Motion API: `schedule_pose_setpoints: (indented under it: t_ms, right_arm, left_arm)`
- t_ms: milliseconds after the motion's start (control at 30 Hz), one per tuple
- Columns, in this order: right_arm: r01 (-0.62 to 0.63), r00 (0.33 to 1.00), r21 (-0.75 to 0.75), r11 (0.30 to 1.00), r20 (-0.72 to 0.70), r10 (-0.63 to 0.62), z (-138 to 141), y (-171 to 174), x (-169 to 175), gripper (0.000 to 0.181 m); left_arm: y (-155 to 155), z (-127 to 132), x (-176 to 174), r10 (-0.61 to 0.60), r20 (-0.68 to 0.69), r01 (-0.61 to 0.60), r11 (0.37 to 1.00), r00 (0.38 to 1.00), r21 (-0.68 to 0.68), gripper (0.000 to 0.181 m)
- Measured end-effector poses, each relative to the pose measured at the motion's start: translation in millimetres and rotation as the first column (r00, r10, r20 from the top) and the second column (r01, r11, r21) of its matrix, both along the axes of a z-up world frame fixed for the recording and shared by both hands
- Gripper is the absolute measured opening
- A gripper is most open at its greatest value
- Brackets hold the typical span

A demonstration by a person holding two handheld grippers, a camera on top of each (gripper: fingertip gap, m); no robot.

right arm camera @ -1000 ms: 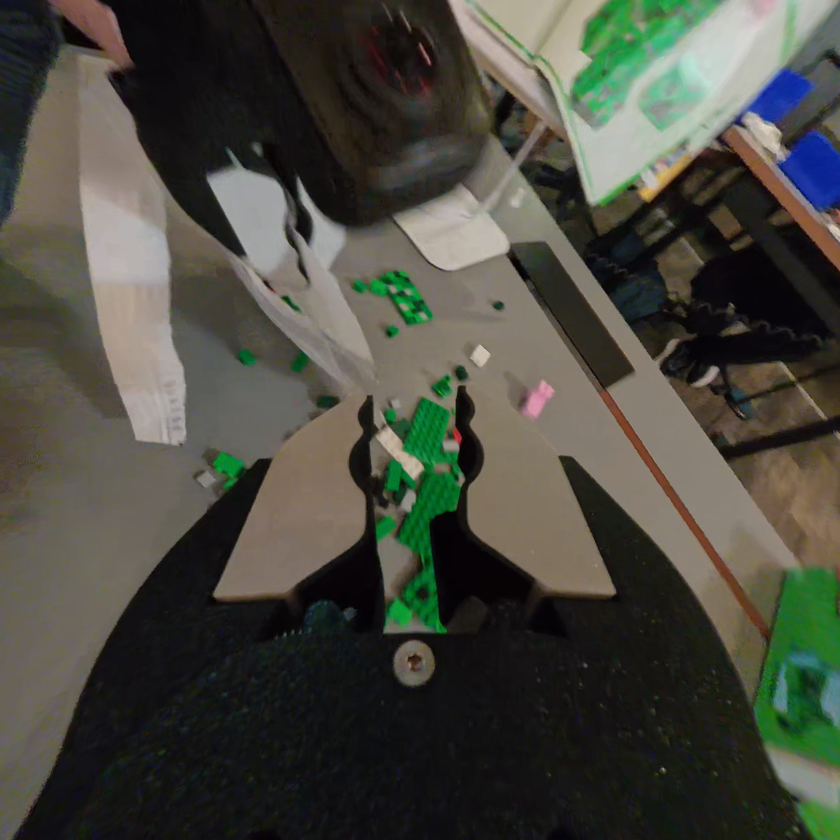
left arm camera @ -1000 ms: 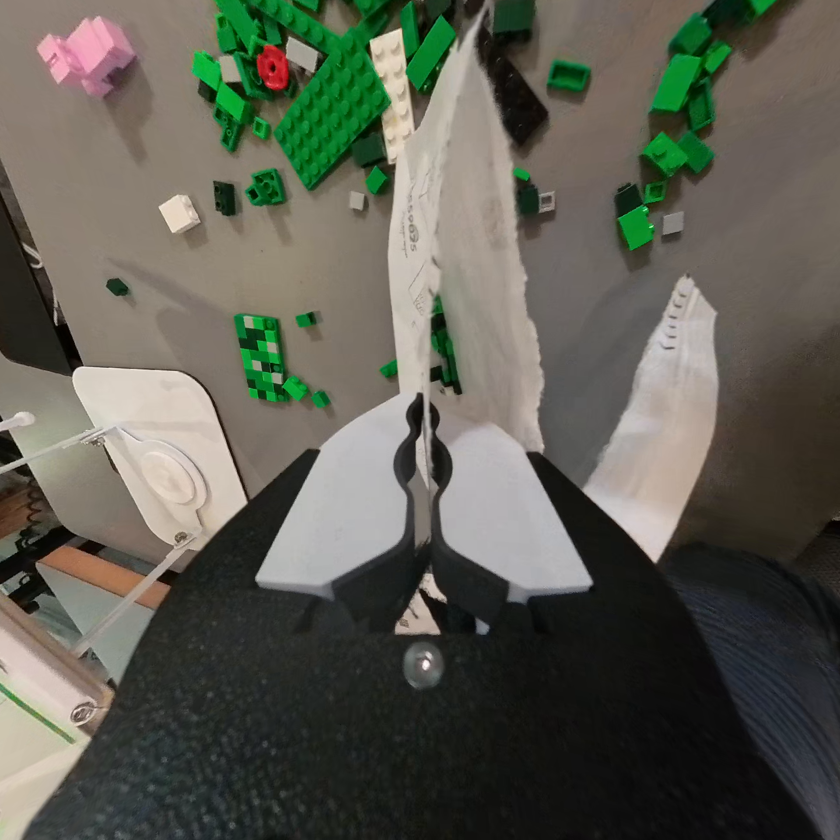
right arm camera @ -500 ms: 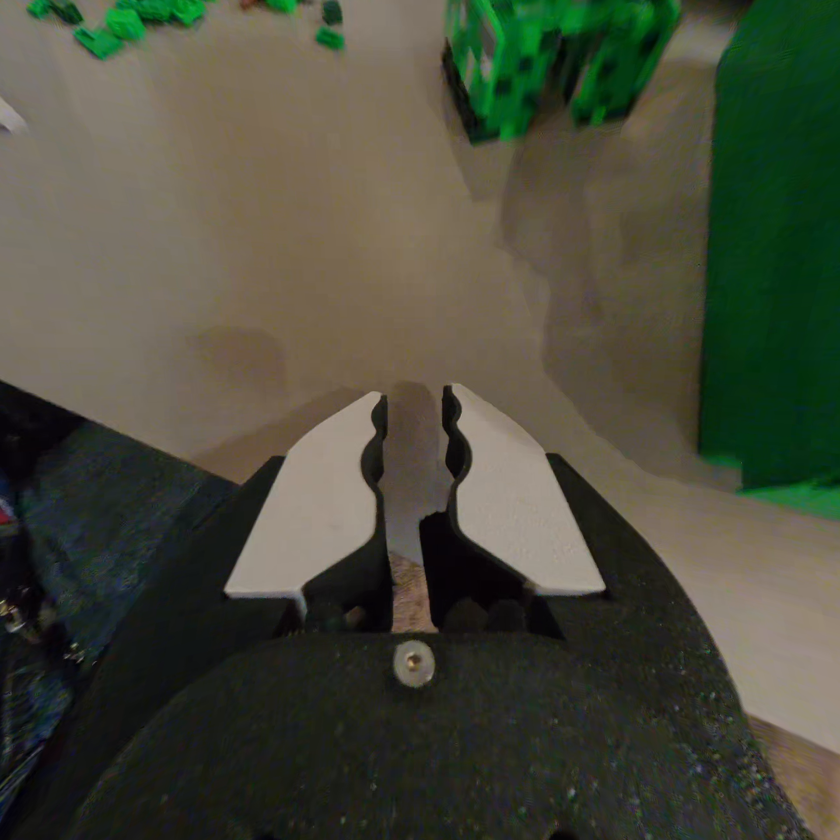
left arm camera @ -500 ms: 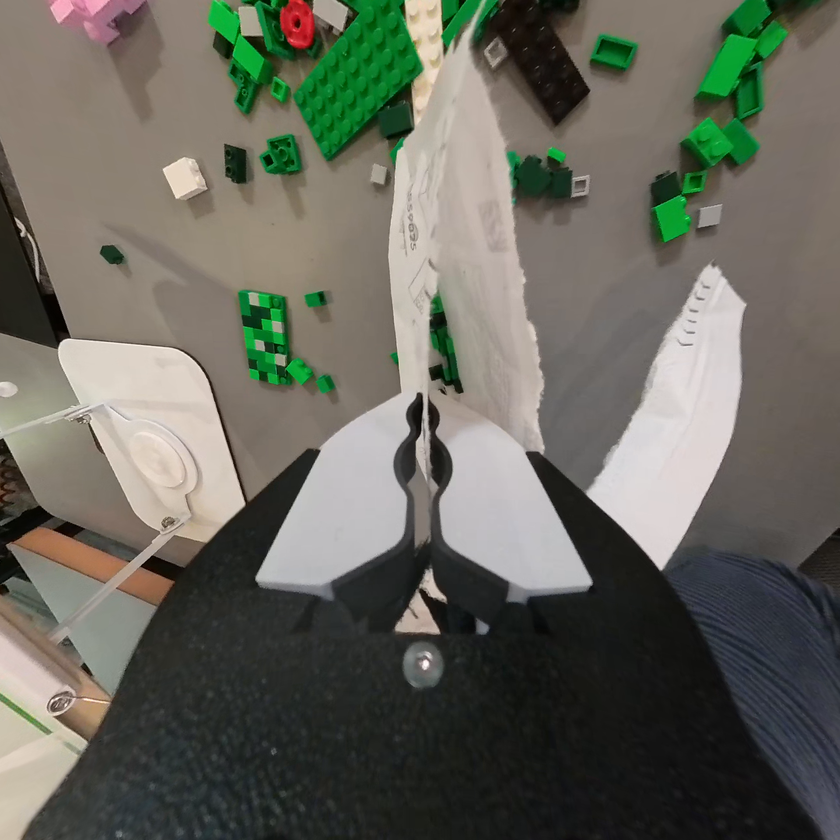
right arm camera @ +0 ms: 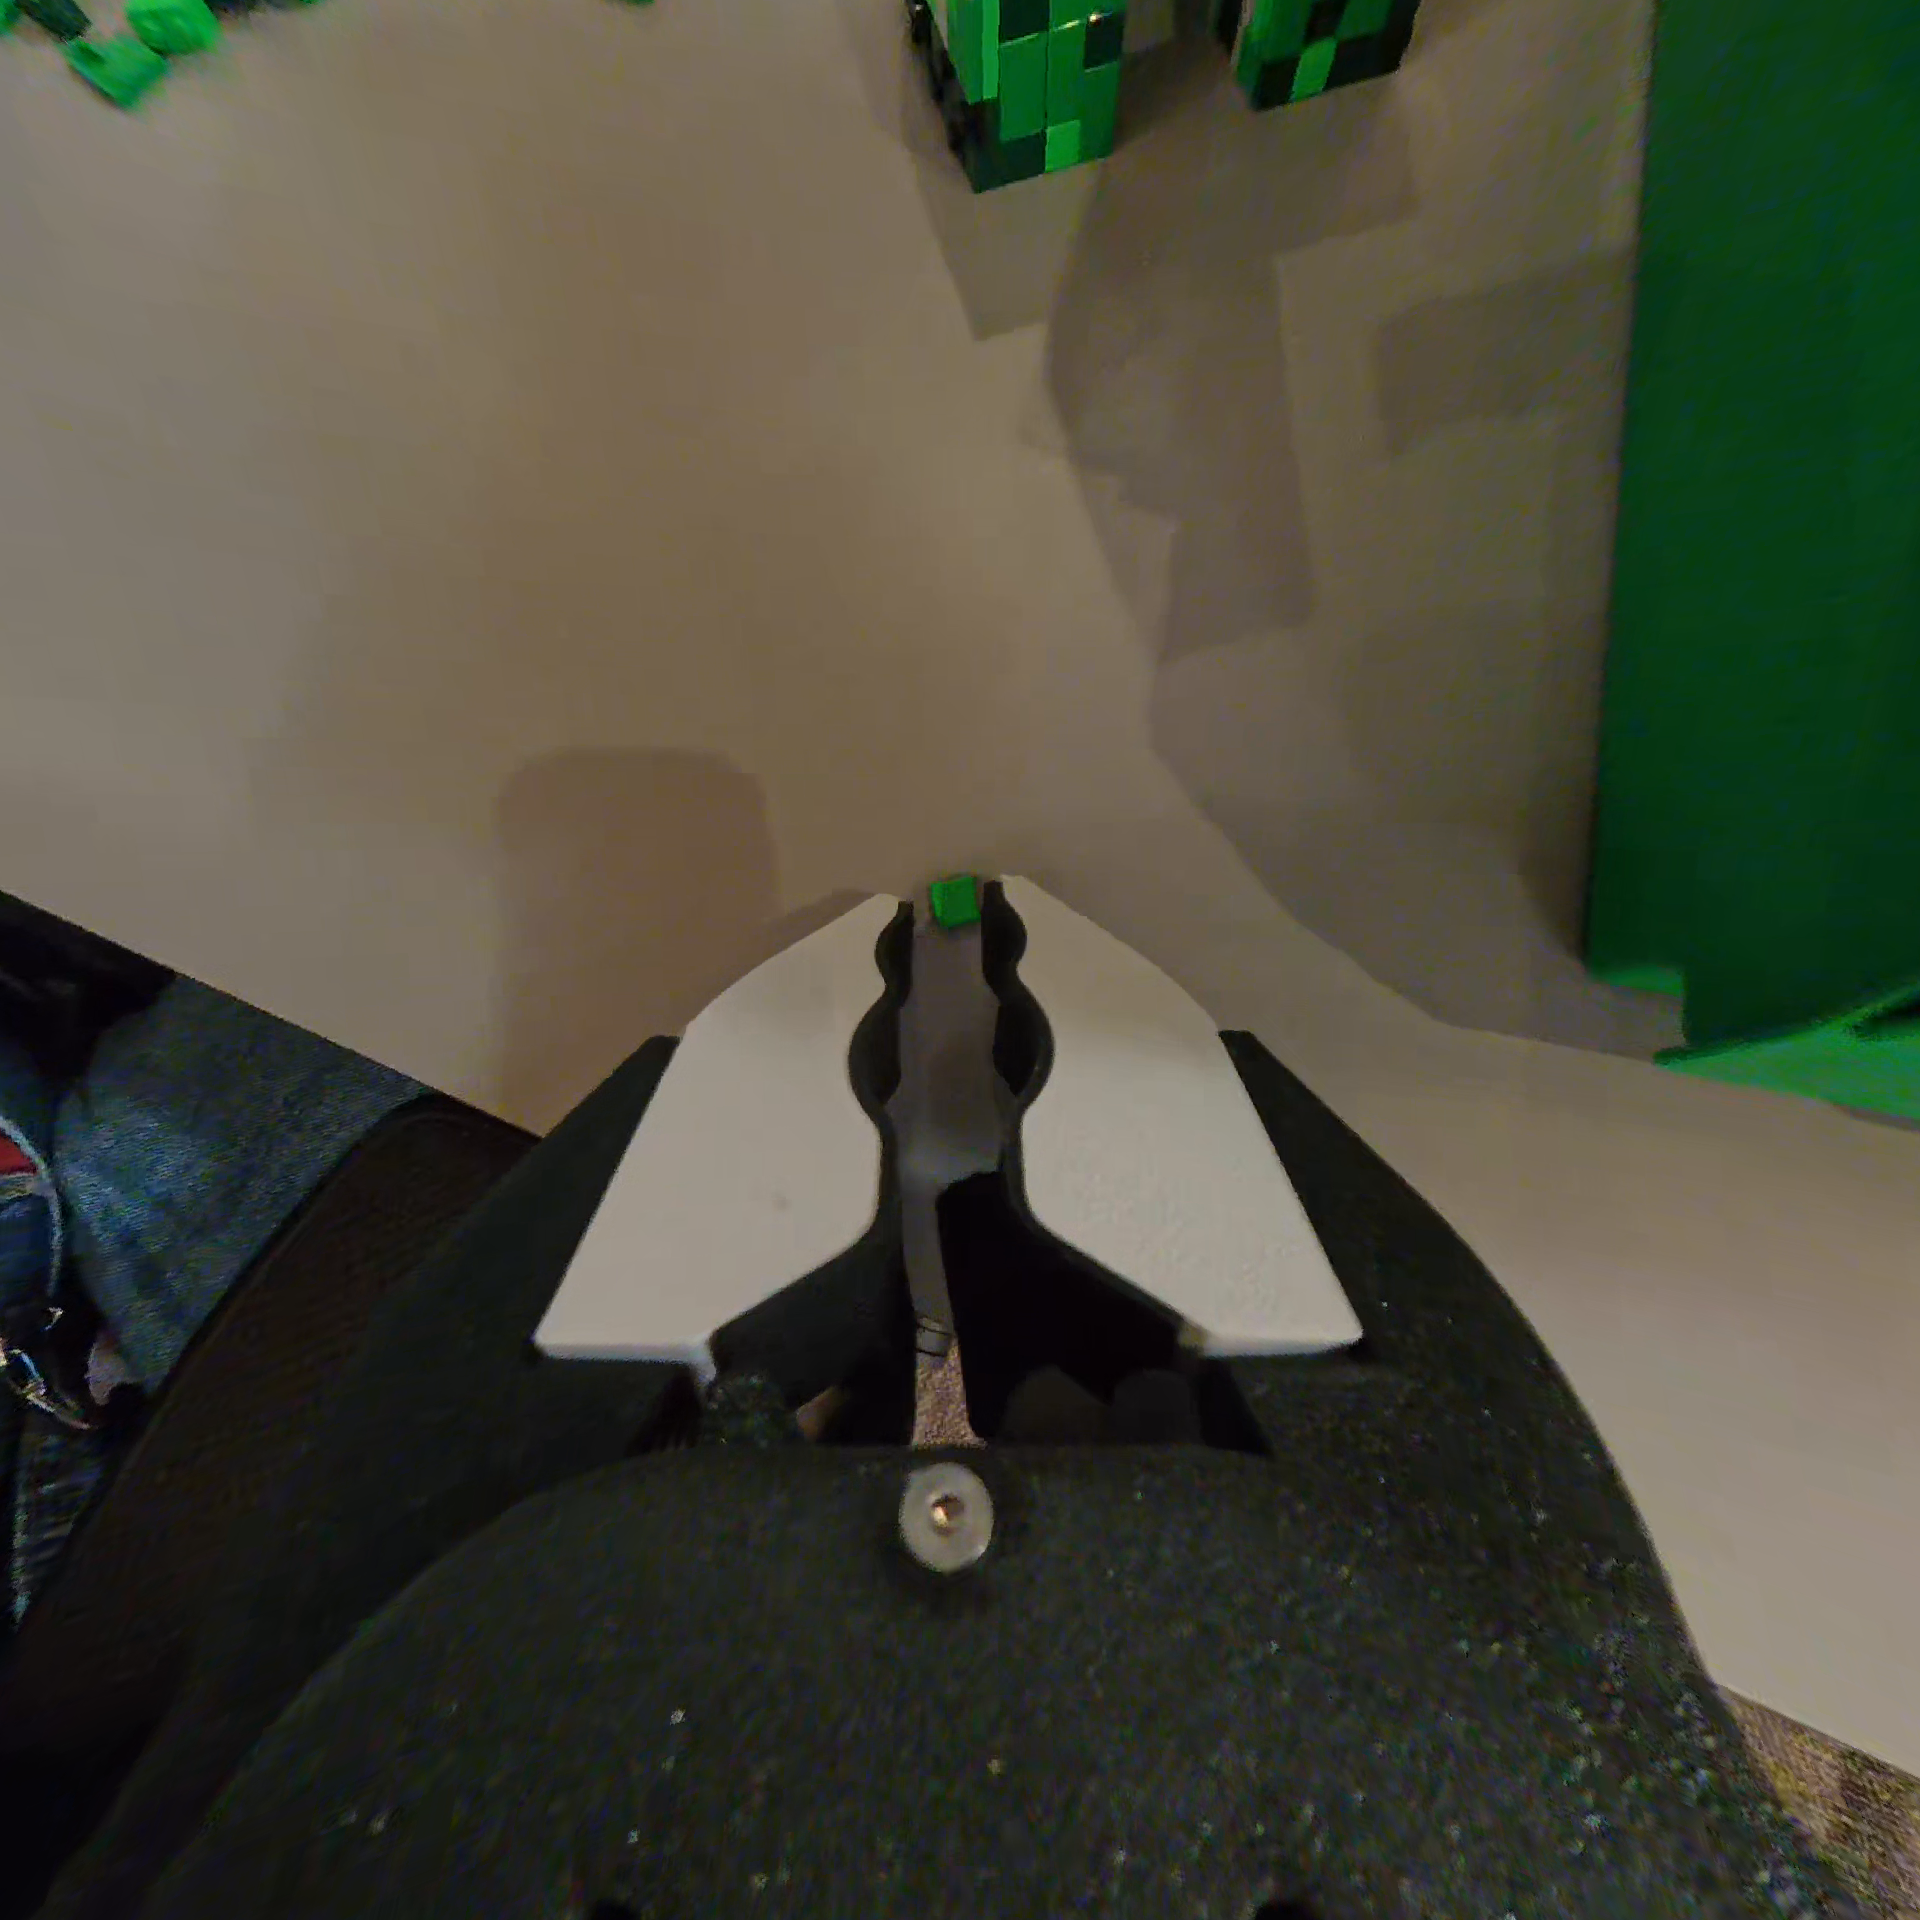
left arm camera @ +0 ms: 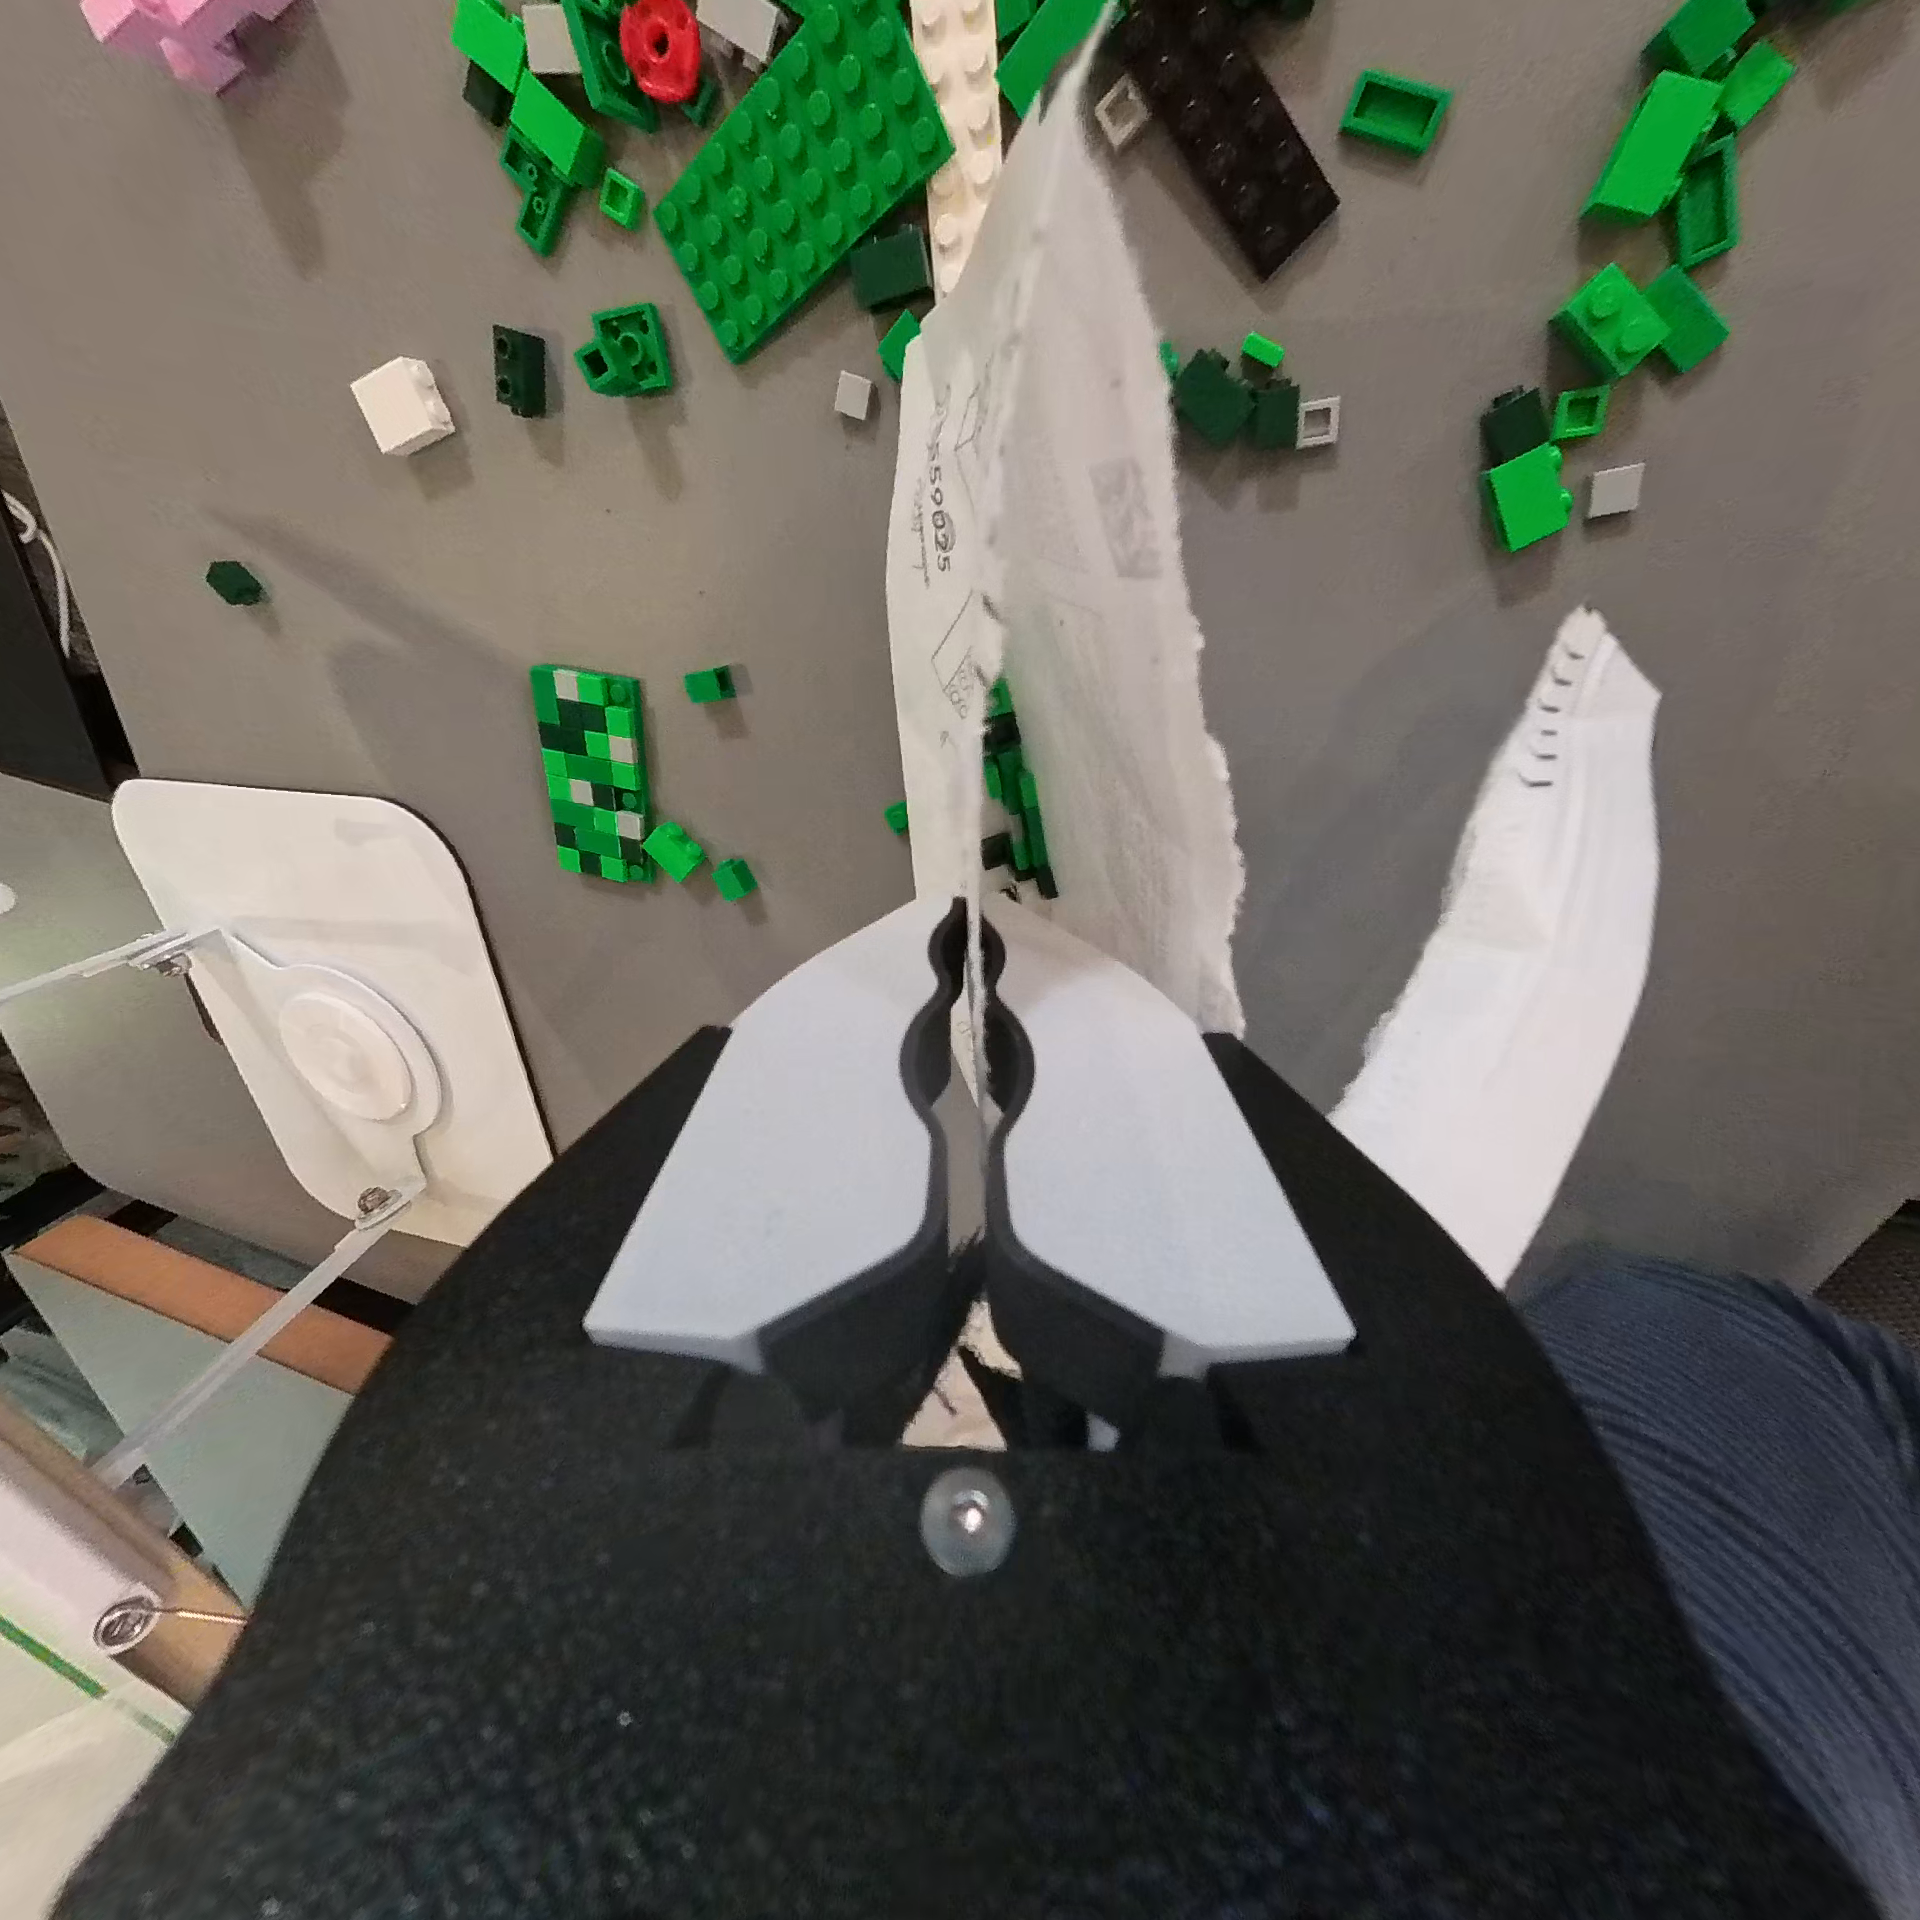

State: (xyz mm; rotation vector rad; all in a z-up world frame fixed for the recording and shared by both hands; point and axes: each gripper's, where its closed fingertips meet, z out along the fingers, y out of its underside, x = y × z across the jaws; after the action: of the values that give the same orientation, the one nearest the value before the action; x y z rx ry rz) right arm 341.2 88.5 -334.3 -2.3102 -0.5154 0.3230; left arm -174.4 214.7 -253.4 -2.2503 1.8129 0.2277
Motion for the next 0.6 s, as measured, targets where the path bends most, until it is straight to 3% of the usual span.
schedule_pose_setpoints:
  t_ms: [333, 500, 600]
  right_arm:
    - [-0.012, 1.0, 0.003, 1.0, -0.02, 0.012, 4, 4, -9, 0.008]
    - [-0.101, 0.993, 0.098, 0.99, -0.044, 0.105, 22, 41, -73, 0.008]
    - [-0.178, 0.984, 0.138, 0.974, 0.03, 0.176, 25, 70, -118, 0.008]
  left_arm:
    - [0, 4, -2, 0.005, 0.015, -0.005, 1.0, 1.0, 0.008, 0.0]
    - [0, 4, -3, 0.008, 0.017, -0.008, 1.0, 1.0, 0.01, 0.0]
    - [0, 2, -2, 0.006, 0.011, -0.006, 1.0, 1.0, 0.005, 0.0]
